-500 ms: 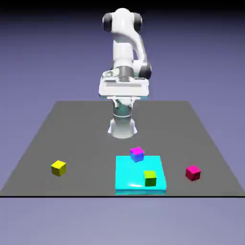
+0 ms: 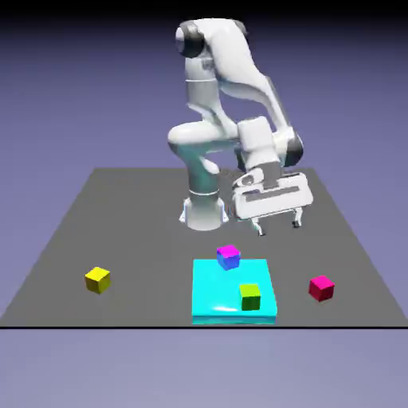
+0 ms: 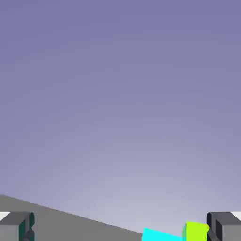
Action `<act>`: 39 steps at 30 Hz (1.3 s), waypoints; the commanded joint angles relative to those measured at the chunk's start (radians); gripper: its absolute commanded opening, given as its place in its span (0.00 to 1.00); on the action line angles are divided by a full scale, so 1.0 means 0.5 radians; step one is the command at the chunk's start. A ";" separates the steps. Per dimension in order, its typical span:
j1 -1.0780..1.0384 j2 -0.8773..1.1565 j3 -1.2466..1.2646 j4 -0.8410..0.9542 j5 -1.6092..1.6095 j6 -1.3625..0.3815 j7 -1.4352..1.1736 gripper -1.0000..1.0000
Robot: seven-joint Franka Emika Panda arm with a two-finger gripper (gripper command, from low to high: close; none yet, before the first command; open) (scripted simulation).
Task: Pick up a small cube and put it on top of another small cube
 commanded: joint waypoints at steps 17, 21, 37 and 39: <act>0.500 1.088 0.158 0.429 0.486 0.437 -0.206 0.50; 0.378 1.248 0.251 0.517 0.383 0.516 -0.157 0.00; 0.557 0.291 -0.318 -0.031 0.392 0.000 -0.734 0.00; 0.510 0.146 -0.406 -0.117 0.312 -0.084 -0.859 0.00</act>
